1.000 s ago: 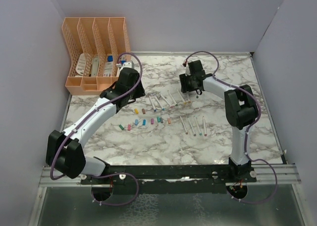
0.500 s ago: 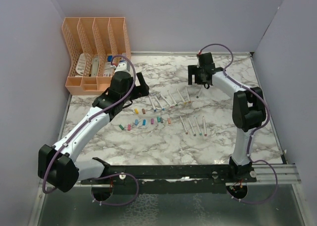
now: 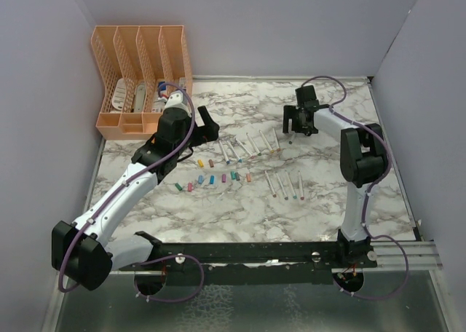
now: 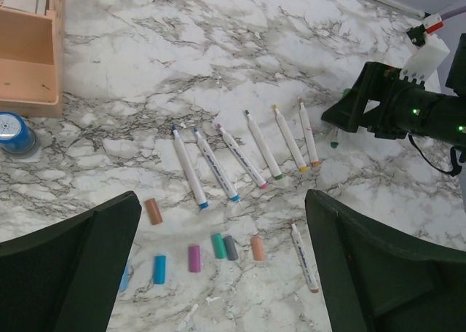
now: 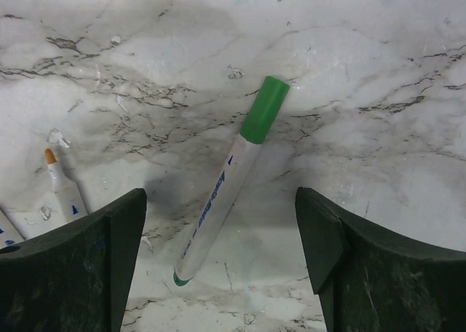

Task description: Open the pen caps

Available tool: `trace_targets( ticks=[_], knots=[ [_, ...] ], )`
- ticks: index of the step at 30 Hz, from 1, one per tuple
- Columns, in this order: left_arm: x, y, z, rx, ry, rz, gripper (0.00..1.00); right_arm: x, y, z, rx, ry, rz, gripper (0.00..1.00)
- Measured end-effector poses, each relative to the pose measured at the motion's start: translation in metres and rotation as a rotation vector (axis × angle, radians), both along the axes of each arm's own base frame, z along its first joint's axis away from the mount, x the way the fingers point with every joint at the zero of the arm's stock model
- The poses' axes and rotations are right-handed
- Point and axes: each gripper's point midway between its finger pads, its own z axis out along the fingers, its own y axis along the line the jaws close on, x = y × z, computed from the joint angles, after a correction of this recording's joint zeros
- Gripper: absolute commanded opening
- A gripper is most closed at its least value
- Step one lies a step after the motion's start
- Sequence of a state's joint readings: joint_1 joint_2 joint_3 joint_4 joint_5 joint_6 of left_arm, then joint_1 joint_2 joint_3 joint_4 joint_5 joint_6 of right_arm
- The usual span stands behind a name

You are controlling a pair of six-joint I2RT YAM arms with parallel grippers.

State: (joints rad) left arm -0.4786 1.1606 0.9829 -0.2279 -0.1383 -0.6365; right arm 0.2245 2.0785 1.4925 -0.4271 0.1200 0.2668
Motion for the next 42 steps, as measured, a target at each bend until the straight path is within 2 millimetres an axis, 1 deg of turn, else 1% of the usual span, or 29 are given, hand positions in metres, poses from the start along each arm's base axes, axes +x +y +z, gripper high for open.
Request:
trace_targets(
  ticks=[2,5,10,12,14,16,17,18,22,26,27,30,31,32,33,35,36,39,42],
  knots=[
    [0.0,0.0,0.001,-0.003,-0.002,0.0,0.99,-0.002,0.0,-0.005,-0.004,0.012,0.003,0.76],
    [0.001,-0.001,0.001,-0.007,-0.004,0.001,0.99,-0.002,0.001,-0.006,-0.003,0.013,0.004,0.7],
    [0.001,-0.002,0.003,-0.014,-0.007,0.0,0.99,-0.003,0.001,-0.007,-0.004,0.016,0.005,0.55],
    [0.001,-0.002,0.003,-0.014,-0.006,0.001,0.99,-0.003,0.0,-0.009,-0.005,0.015,0.005,0.44],
    [0.001,-0.001,0.003,-0.015,-0.006,0.002,0.99,-0.002,-0.001,-0.01,-0.004,0.008,0.004,0.31],
    [0.001,-0.001,0.003,-0.017,-0.006,0.002,0.99,-0.001,0.0,-0.01,0.002,-0.005,0.004,0.12],
    [0.001,-0.001,0.003,-0.017,-0.005,0.002,0.99,0.0,0.001,-0.01,0.006,-0.011,0.002,0.04],
    [0.001,-0.002,0.003,-0.017,-0.005,0.002,0.99,0.0,0.002,-0.01,0.014,-0.019,0.003,0.02],
    [0.001,-0.004,0.004,-0.028,-0.005,-0.006,0.99,0.001,0.004,-0.01,0.032,-0.03,0.004,0.01],
    [0.001,-0.01,0.005,-0.064,-0.012,-0.025,0.98,0.0,0.004,-0.007,0.038,-0.049,0.008,0.01],
    [0.001,-0.013,0.005,-0.078,-0.013,-0.031,0.97,-0.003,0.005,-0.006,0.043,-0.057,0.02,0.01],
    [0.004,-0.023,0.003,-0.122,-0.01,-0.059,0.94,-0.021,0.008,-0.002,0.07,-0.054,0.062,0.01],
    [0.006,-0.029,0.002,-0.141,-0.007,-0.076,0.92,-0.027,0.01,0.002,0.081,-0.059,0.076,0.01],
    [0.008,-0.034,0.001,-0.157,-0.004,-0.091,0.92,-0.031,0.016,0.009,0.108,-0.074,0.114,0.01],
    [0.01,-0.041,-0.001,-0.175,0.002,-0.113,0.91,-0.04,0.015,0.02,0.116,-0.092,0.119,0.01],
    [0.014,-0.053,-0.007,-0.201,0.021,-0.15,0.91,-0.044,0.023,0.046,0.157,-0.157,0.161,0.01],
    [0.017,-0.06,-0.012,-0.213,0.036,-0.171,0.9,-0.047,0.029,0.066,0.19,-0.209,0.196,0.01],
    [0.025,-0.079,-0.018,-0.243,0.063,-0.222,0.9,-0.056,0.041,0.111,0.257,-0.329,0.273,0.02],
    [0.032,-0.1,-0.013,-0.271,0.06,-0.274,0.89,-0.067,0.053,0.14,0.316,-0.403,0.344,0.02]
  ],
)
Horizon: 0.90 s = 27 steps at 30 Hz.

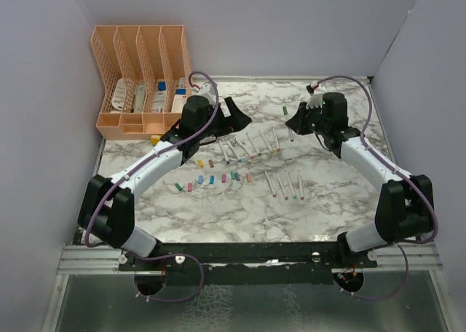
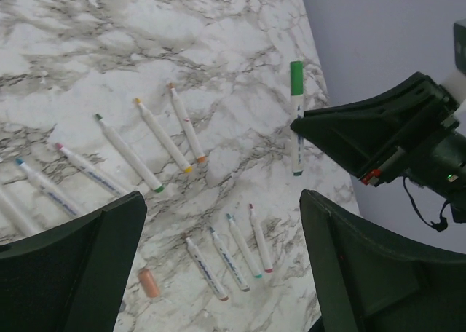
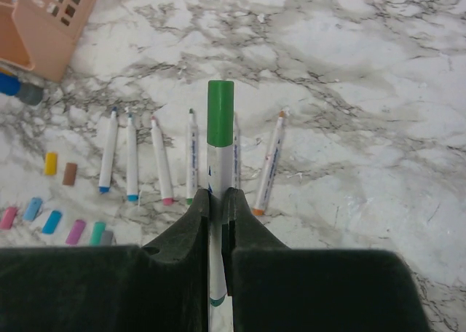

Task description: Open the pen caps

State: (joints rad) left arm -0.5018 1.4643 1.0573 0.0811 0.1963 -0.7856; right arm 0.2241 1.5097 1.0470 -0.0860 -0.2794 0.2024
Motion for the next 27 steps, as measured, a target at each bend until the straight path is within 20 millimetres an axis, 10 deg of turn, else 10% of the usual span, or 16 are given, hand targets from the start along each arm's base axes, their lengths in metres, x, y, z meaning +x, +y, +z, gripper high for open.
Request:
trace_targets(
  ticks=[13,27],
  knots=[
    [0.004,-0.082,0.022,-0.106,-0.04,-0.159,0.8,-0.043,0.03,0.02,0.093,-0.028,0.184,0.02],
    [0.008,-0.105,-0.003,-0.114,0.025,-0.179,0.74,-0.063,0.054,0.039,0.126,-0.065,0.293,0.01]
  ],
)
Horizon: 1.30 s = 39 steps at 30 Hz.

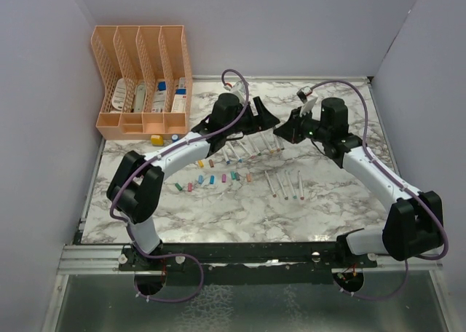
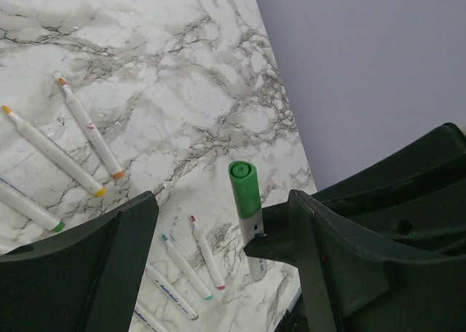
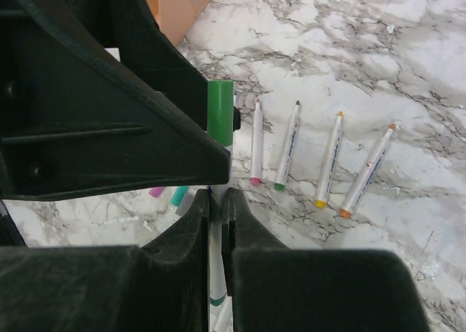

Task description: Open the pen caps

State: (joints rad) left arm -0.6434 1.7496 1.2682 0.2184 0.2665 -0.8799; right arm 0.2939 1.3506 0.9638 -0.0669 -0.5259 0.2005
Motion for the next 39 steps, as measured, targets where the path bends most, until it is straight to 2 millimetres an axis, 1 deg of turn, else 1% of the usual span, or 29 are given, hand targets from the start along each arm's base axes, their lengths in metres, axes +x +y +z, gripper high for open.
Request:
trace_targets(
  ticks=[3,4,13,21,23,25,26,29,30,32,33,34,35,36,39],
  knots=[
    [0.001,-0.001,-0.001,-0.003,0.003,0.001,0.71,-0.004,0.006,0.0,-0.001,-0.003,0.021,0.01],
    [0.001,-0.001,-0.002,-0.003,0.006,0.002,0.69,-0.006,0.009,0.0,-0.001,-0.004,0.03,0.01],
    [0.006,-0.005,-0.004,-0.014,0.013,0.006,0.38,-0.015,0.024,0.0,-0.006,-0.01,0.079,0.01],
    [0.006,-0.006,-0.002,-0.023,0.012,0.008,0.23,-0.018,0.028,0.0,-0.008,-0.01,0.088,0.01],
    [0.006,-0.006,-0.001,-0.026,0.01,0.008,0.15,-0.018,0.027,-0.001,-0.01,-0.007,0.087,0.01],
    [0.007,-0.006,0.0,-0.031,0.008,0.009,0.02,-0.019,0.027,-0.002,-0.012,-0.003,0.087,0.01],
    [0.007,-0.006,0.001,-0.035,0.007,0.009,0.0,-0.019,0.028,-0.002,-0.014,-0.002,0.087,0.01],
    [0.006,-0.007,0.001,-0.036,0.006,0.008,0.0,-0.019,0.028,-0.003,-0.019,-0.003,0.088,0.01],
    [0.006,-0.007,0.001,-0.036,0.006,0.008,0.0,-0.019,0.027,-0.003,-0.02,-0.003,0.087,0.07],
    [0.006,-0.007,0.001,-0.036,0.006,0.008,0.0,-0.019,0.028,-0.003,-0.02,-0.003,0.087,0.36],
    [0.006,-0.007,0.001,-0.036,0.006,0.008,0.0,-0.019,0.028,-0.003,-0.019,-0.002,0.086,0.45],
    [0.006,-0.007,0.001,-0.036,0.006,0.008,0.0,-0.019,0.028,-0.003,-0.021,-0.003,0.089,0.51],
    [0.006,-0.007,0.001,-0.036,0.007,0.008,0.0,-0.02,0.028,-0.004,-0.023,-0.002,0.09,0.55],
    [0.006,-0.007,0.001,-0.036,0.006,0.008,0.0,-0.021,0.028,-0.005,-0.023,0.003,0.09,0.55],
    [0.006,-0.007,0.001,-0.035,0.007,0.008,0.0,-0.022,0.027,-0.006,-0.028,0.01,0.091,0.56]
  ],
)
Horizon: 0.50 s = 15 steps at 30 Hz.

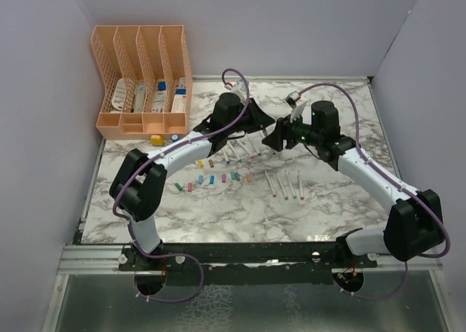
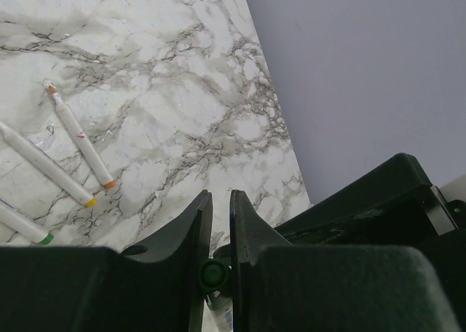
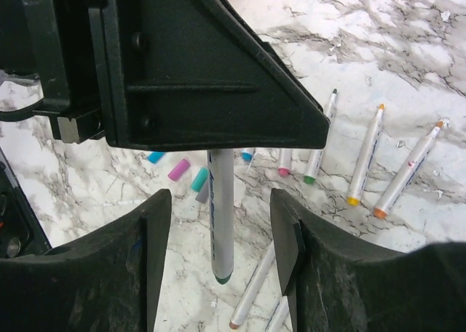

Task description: Open the pen caps

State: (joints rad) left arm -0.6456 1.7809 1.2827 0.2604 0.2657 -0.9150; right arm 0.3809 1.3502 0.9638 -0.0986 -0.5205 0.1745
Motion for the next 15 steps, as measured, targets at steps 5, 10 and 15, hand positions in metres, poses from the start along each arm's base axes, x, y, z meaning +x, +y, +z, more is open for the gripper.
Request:
trace_targets(
  ticks=[5,10,15],
  knots=[
    [-0.0013,-0.0013,0.0,0.0,0.0,-0.003,0.0,0.0017,0.0037,-0.0049,-0.007,0.017,0.007,0.45],
    [-0.0043,-0.0042,-0.0001,0.0,0.0,-0.011,0.0,0.0041,0.0072,-0.0107,-0.015,0.033,0.013,0.11],
    [-0.0033,-0.004,-0.0003,0.003,0.001,-0.008,0.0,0.0057,0.009,-0.0107,-0.015,0.035,0.01,0.01]
  ],
)
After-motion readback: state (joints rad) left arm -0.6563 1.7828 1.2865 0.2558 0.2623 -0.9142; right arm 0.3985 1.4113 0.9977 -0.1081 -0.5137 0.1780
